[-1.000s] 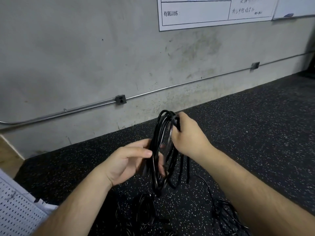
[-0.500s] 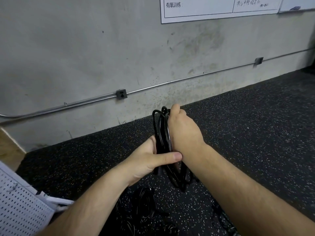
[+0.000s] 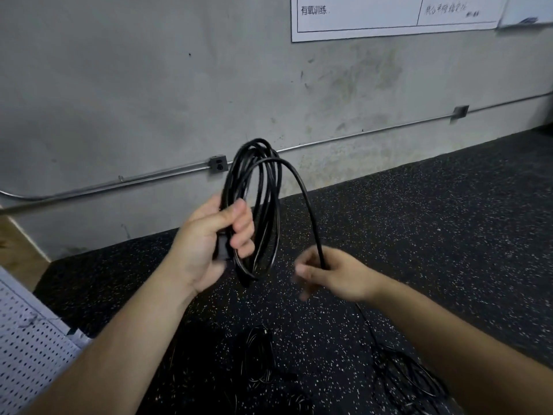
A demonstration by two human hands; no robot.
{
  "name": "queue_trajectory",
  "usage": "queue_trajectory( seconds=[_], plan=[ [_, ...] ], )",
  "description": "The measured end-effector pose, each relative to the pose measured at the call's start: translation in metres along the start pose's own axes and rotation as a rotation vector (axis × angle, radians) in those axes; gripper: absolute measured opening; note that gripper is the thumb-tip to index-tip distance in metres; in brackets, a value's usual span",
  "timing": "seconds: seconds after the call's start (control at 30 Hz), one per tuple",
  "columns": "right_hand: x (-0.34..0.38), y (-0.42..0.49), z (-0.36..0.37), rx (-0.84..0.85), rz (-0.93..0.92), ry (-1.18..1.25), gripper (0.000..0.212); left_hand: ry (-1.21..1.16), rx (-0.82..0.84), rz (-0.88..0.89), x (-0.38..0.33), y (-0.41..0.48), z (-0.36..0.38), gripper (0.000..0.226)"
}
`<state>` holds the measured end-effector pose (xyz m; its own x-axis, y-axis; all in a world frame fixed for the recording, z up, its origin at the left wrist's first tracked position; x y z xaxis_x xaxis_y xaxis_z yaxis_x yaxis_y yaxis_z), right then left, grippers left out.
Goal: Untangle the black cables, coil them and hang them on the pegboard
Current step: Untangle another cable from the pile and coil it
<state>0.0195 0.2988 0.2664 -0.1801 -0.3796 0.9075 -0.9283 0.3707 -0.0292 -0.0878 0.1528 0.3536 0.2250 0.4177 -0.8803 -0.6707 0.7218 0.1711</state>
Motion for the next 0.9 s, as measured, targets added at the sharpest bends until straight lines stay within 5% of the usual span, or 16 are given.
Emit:
queue_trajectory(
  seconds=[0.2,0.37,0.47,0.67,0.9],
  plan=[
    [-0.048,-0.003,0.014,0.121,0.052,-0.537,0.006,-0.096,-0.21,0.082,-0.024,0.009,-0.032,0.017],
    [0.008,-0.015,0.031,0.115,-0.175,-0.765,0.032,0.07,-0.306,0.116,-0.019,0.01,-0.042,0.013],
    [0.042,-0.027,0.045,0.113,-0.319,-0.865,0.028,0.19,-0.295,0.114,-0.013,0.009,-0.039,0.007],
    [0.077,-0.03,0.031,0.004,-0.442,-0.828,0.035,0.455,-0.284,0.089,0.0,0.004,-0.03,0.008],
    [0.084,-0.022,-0.002,-0.18,-0.379,-0.636,0.026,0.44,-0.172,0.003,0.022,0.0,-0.011,0.02]
  ],
)
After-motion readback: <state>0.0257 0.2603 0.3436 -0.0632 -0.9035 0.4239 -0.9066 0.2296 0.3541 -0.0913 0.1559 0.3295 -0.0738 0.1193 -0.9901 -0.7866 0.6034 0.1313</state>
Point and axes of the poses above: each hand's wrist, its own y-axis towards the middle knuckle, its own z-axis out of the palm, x = y × z, the point moved 7 cm from there along y, towards the middle knuckle, and after that the axes turned 11 degrees about -x, right-handed, at the moved point
